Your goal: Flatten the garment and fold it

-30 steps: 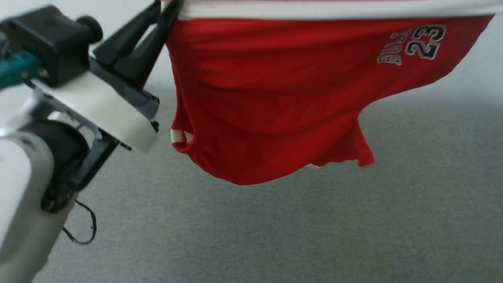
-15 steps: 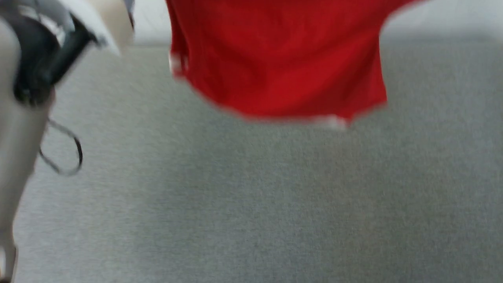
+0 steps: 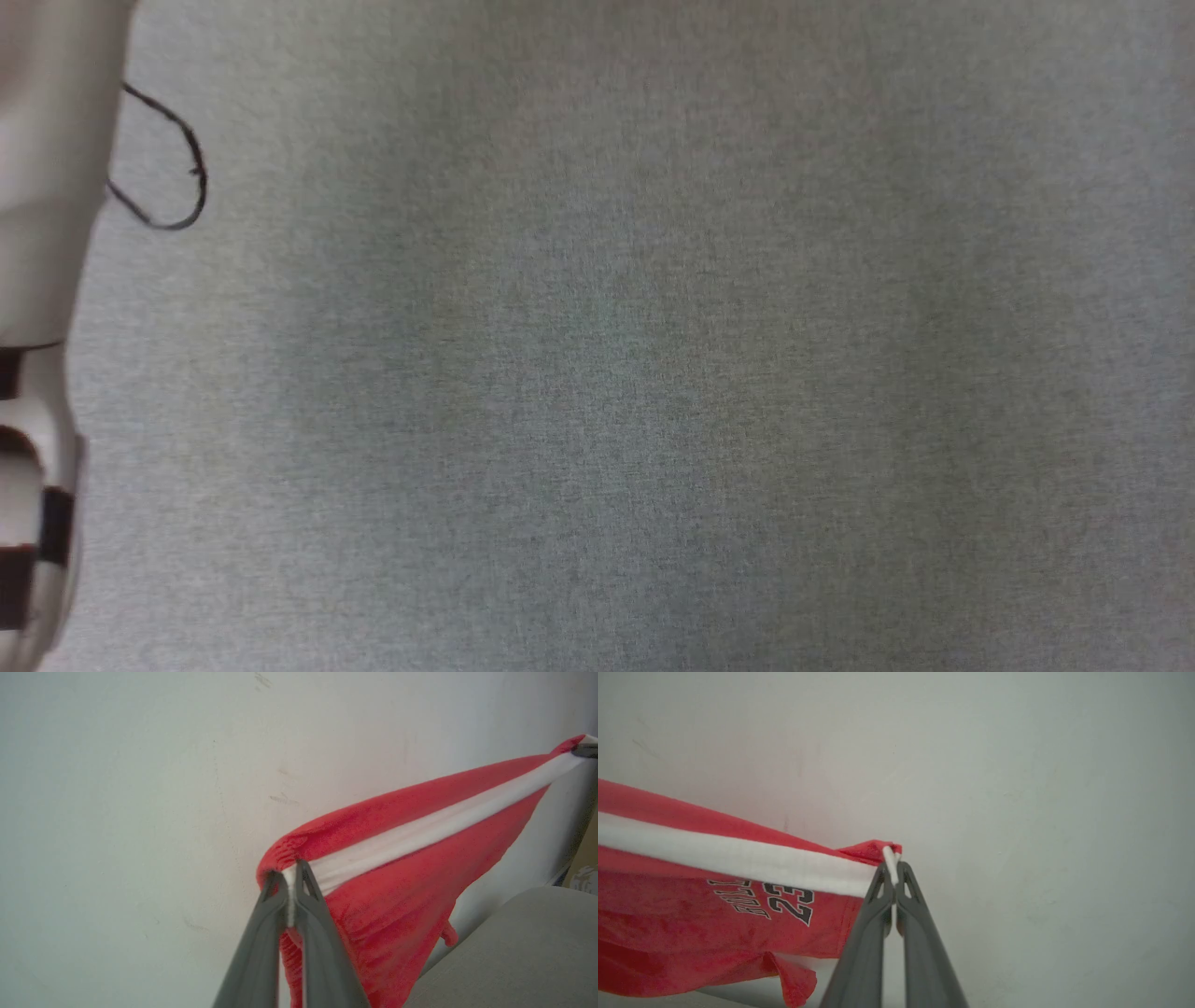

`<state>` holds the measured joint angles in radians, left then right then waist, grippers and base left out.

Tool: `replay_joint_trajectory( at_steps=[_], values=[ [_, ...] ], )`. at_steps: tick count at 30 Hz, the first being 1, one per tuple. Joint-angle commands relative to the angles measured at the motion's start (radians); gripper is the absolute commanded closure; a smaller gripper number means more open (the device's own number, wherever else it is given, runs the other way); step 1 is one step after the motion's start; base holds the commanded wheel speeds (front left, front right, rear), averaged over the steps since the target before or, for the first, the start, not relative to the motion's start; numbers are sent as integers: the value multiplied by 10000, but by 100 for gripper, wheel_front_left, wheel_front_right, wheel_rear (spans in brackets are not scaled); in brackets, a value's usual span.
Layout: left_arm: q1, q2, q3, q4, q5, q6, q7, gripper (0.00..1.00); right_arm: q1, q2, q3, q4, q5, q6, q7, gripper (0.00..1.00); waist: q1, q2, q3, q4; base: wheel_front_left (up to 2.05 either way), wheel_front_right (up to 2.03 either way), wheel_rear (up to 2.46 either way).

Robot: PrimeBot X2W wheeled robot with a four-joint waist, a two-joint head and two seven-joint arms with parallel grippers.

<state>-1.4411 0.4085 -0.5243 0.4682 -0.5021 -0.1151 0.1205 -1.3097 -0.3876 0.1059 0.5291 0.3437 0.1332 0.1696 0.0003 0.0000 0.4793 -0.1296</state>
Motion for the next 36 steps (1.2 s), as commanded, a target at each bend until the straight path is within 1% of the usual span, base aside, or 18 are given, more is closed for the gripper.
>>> replay_joint_trajectory(
  at_steps=[1,4,8,10,11,14,16,19,24,28,32,36],
  values=[
    [7,-162,-77,576,98,-10,-375,100,30,61,173,504,111,-25,-320,100,-3,0,650,-106,0,0,0],
    [364,-488,-315,1274,112,-29,-858,100,328,146,497,1160,274,-25,-635,100,-3,0,689,25,0,0,0],
    [1405,-1002,-743,2127,-25,-71,-1489,100,1095,266,1077,1875,491,-25,-964,100,-3,0,500,247,0,0,0],
    [2099,-1243,-1049,2482,-74,-94,-1783,100,1613,281,1409,2107,664,-25,-1078,100,-3,0,279,359,0,0,0],
    [2099,-1243,-1049,2482,-74,-94,-1783,100,1613,281,1409,2107,664,-25,-1078,100,-3,0,279,359,0,0,0],
    [3274,-1530,-1355,2973,-311,-119,-2266,100,2483,273,1996,2289,1003,-25,-1183,100,-3,0,-191,420,0,0,0],
    [4009,-1686,-1560,3281,-469,-132,-2550,100,3100,90,2442,2309,1210,-25,-1160,100,-3,0,-569,516,0,0,0],
    [4930,-1754,-1913,3663,-528,-143,-3004,100,3976,-295,3041,2213,1529,-25,-1105,100,-3,0,-1227,609,0,0,0],
    [6328,-1630,-2404,3818,-717,-151,-3379,100,5242,-815,3856,1765,2227,-25,-750,100,-3,0,-2321,672,0,0,0],
    [7362,-1276,-2727,3496,-891,-153,-3504,100,6200,-1222,4351,1136,2895,-25,-403,100,-3,0,-3068,786,0,0,0],
    [8335,-896,-2900,2933,-1095,-153,-3544,100,7237,-1682,4573,510,3509,-25,79,100,-3,0,-3650,928,0,0,0],
    [9253,-555,-3029,2210,-1218,-78,-3514,100,8413,-2275,4588,24,3969,-25,873,100,-3,0,-4198,1055,0,0,0]
  ],
)
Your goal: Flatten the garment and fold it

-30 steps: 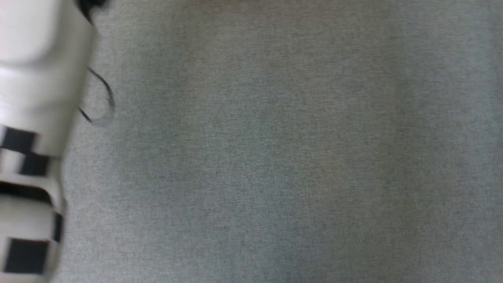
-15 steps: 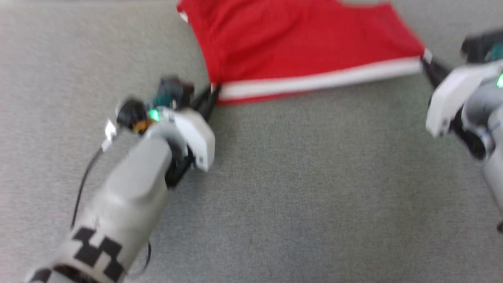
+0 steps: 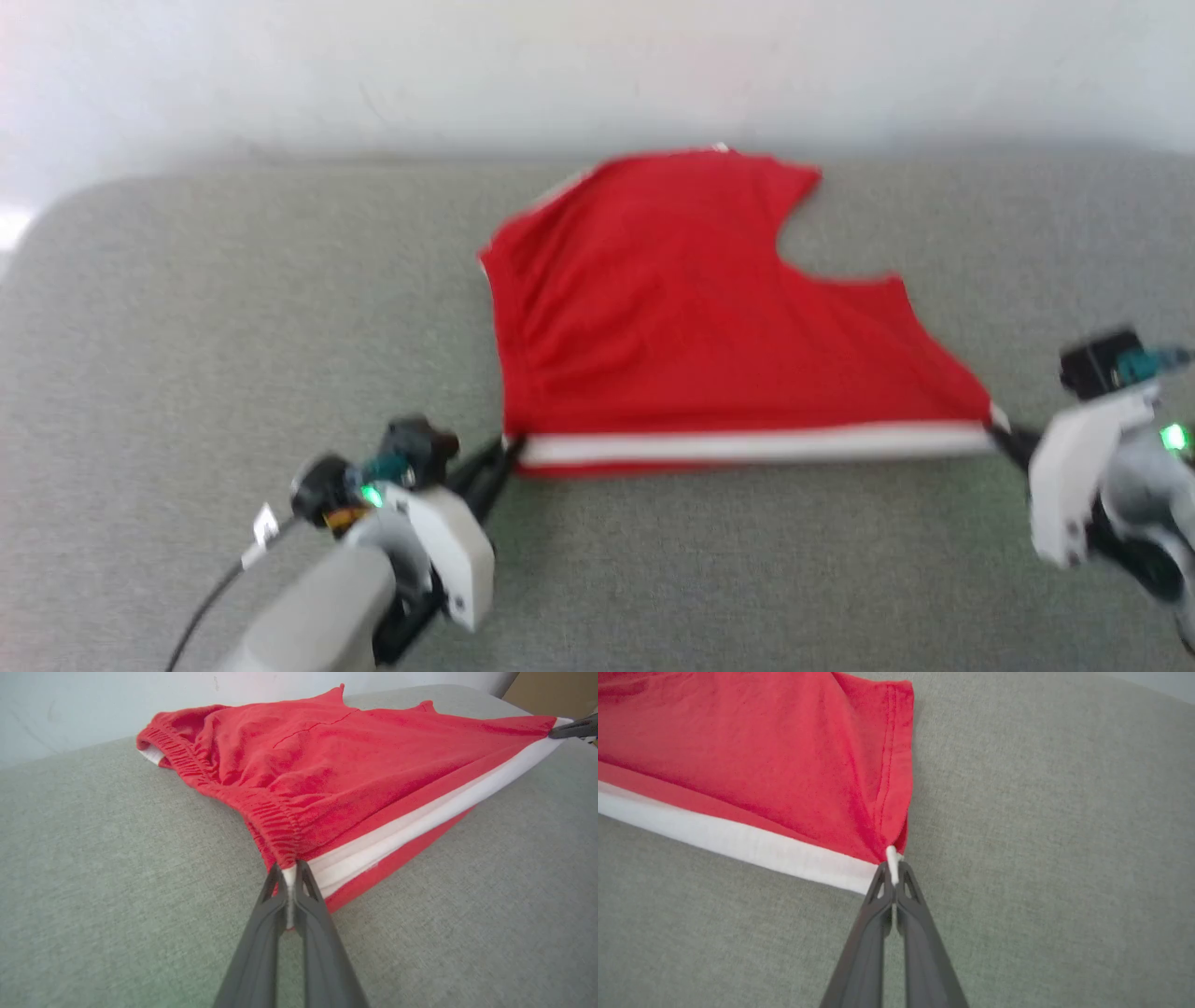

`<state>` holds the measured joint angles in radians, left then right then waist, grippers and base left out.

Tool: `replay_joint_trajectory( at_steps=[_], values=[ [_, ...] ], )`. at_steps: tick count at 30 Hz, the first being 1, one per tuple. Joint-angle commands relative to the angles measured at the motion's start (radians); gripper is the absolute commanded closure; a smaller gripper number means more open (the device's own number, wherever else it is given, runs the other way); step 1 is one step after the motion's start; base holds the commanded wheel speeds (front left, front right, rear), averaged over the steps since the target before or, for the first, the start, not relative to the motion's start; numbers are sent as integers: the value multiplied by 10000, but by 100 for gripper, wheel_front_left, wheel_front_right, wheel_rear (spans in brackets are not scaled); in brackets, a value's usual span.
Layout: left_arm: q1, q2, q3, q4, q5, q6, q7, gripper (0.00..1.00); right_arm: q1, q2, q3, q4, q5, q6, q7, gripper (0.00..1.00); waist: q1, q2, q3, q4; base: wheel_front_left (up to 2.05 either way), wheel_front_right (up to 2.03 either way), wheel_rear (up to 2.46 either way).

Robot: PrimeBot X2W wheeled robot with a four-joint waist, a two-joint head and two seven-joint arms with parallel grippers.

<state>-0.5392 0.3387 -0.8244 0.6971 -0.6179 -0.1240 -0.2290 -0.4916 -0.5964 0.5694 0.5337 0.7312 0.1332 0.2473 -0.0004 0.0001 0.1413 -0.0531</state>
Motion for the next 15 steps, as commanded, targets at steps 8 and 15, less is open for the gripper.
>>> replay_joint_trajectory(
  at_steps=[8,15],
  values=[
    [2462,829,-275,-2610,-444,713,501,100,2585,-1220,-819,-1360,638,-25,1473,100,4,-1,-1572,380,0,0,0],
    [4332,1709,-719,-5319,-683,1559,1543,100,4737,-1688,-2057,-2548,841,-25,2927,100,4,-1,-1713,508,0,0,0]
  ],
)
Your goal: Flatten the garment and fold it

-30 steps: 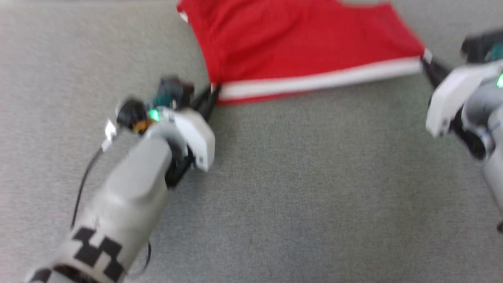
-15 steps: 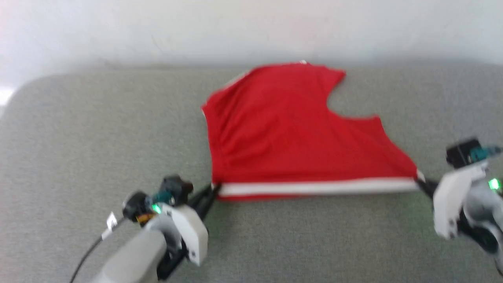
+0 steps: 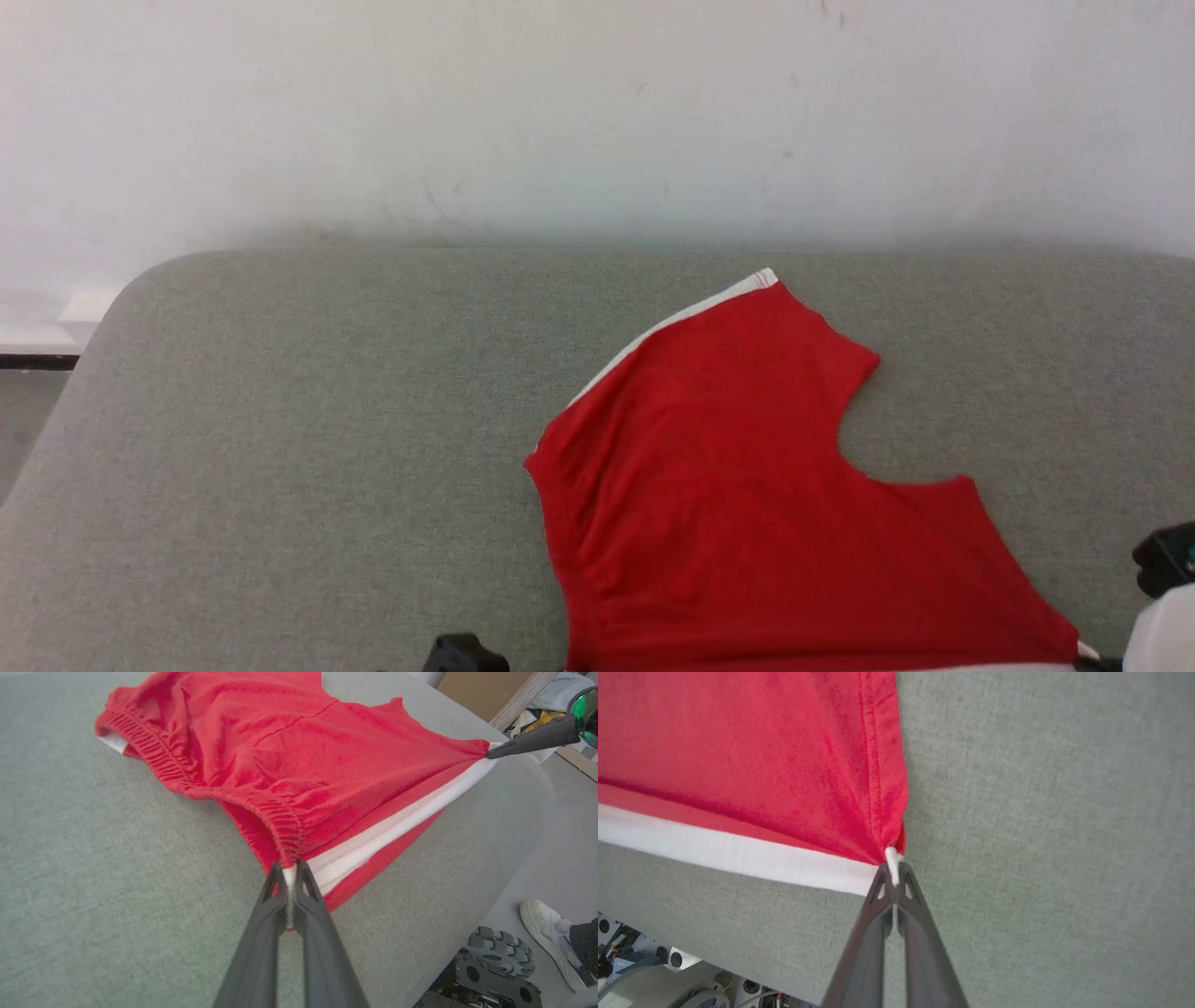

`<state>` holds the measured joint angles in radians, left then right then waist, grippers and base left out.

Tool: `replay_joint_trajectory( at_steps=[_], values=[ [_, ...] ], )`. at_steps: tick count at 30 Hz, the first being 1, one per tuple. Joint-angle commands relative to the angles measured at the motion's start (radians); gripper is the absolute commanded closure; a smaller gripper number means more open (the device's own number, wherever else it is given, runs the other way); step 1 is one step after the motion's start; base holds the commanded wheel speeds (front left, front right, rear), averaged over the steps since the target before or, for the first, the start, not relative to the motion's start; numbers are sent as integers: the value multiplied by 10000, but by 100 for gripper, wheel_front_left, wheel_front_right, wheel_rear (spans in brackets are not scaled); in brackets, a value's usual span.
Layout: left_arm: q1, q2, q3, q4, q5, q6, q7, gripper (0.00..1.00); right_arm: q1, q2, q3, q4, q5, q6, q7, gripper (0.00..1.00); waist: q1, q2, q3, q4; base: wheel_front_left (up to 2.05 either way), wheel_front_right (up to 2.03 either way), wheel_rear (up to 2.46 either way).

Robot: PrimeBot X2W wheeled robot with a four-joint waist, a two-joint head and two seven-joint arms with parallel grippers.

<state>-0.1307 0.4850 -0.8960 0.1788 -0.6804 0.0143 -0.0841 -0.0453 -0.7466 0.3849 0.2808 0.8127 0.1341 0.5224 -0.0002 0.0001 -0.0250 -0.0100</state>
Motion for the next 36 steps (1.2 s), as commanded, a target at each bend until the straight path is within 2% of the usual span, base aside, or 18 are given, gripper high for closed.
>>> replay_joint_trajectory(
  at_steps=[1,5,9,14,19,25,36],
  values=[
    [454,352,-102,-439,-77,246,254,100,571,-225,-421,-182,45,-34,444,100,2,-1,-36,101,0,0,0],
    [872,601,-346,-1221,-115,452,723,100,1357,-200,-1423,-1021,-79,-34,971,100,2,-1,135,252,0,0,0],
    [584,592,-295,-1689,35,580,821,100,1413,102,-2385,-1939,-287,-34,1115,100,2,-1,447,464,0,0,0],
    [-222,558,102,-2228,223,745,815,100,683,550,-3340,-2871,-349,-34,1412,100,2,-1,983,827,0,0,0],
    [-1116,511,465,-2662,398,796,868,100,-752,957,-3805,-3230,-454,-34,1914,100,2,-1,1723,1275,0,0,0],
    [-2174,252,722,-2560,543,721,976,100,-2904,1219,-3465,-2681,-1102,-34,2407,100,2,-1,2750,1758,0,0,0],
    [-3841,-952,795,-893,636,277,561,100,-6434,1714,-2186,163,-2341,-34,2150,100,2,-1,4179,2474,0,0,0]
  ],
)
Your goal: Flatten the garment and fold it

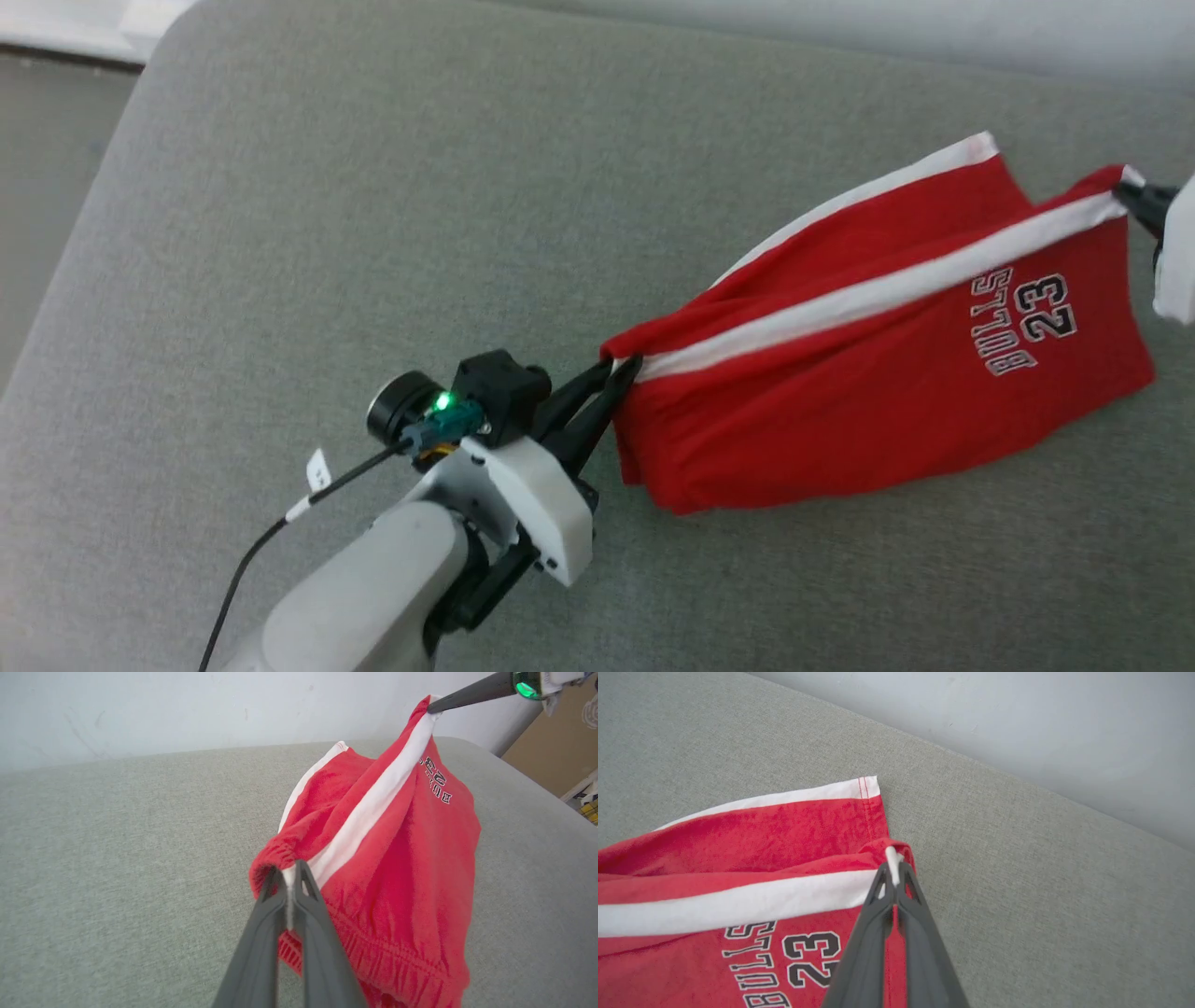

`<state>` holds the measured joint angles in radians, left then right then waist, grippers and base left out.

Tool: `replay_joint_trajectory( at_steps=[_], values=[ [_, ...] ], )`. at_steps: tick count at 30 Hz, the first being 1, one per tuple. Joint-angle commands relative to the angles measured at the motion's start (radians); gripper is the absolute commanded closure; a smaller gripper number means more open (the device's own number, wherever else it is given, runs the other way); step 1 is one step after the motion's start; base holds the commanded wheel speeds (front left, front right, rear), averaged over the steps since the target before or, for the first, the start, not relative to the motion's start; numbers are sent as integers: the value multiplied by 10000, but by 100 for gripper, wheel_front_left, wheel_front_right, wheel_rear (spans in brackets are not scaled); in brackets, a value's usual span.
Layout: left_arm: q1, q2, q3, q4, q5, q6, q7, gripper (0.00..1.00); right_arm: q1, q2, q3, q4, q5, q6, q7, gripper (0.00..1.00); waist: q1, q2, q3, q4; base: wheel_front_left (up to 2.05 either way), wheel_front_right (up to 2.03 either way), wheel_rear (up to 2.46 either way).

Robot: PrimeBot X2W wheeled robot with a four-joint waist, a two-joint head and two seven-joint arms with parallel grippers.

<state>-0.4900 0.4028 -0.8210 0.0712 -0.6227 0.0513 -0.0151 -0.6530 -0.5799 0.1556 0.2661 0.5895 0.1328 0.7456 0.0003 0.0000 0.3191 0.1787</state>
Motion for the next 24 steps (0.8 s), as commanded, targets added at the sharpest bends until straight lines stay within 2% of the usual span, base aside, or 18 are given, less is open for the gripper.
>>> replay_joint_trajectory(
  at_steps=[1,12,19,20,21,22,24],
  values=[
    [-355,-242,42,330,65,-121,-191,100,-606,54,201,601,-162,-21,-124,100,-3,0,827,655,0,0,0],
    [-1215,-1239,-101,1549,203,-413,-893,100,-2495,4,742,2857,-738,-21,-1043,100,-3,0,1489,1220,0,0,0],
    [-1612,-1675,-228,2272,325,-520,-1226,100,-2952,-2,1312,3850,-883,-21,-1621,100,-3,0,1718,1322,0,0,0],
    [-1636,-1718,-232,2378,311,-526,-1249,97,-2987,24,1360,3977,-880,-21,-1715,0,-3,0,1718,1310,0,0,0],
    [-1663,-1750,-222,2469,322,-508,-1312,21,-3017,59,1386,4124,-867,-21,-1804,0,-3,0,1703,1293,0,0,0],
    [-1674,-1776,-207,2566,329,-479,-1376,0,-3030,74,1514,4212,-888,-21,-1918,0,-3,0,1663,1267,0,0,0],
    [-1665,-1798,-183,2749,333,-433,-1491,0,-3037,89,1704,4412,-924,-21,-2204,0,-3,0,1507,1199,0,0,0]
  ],
)
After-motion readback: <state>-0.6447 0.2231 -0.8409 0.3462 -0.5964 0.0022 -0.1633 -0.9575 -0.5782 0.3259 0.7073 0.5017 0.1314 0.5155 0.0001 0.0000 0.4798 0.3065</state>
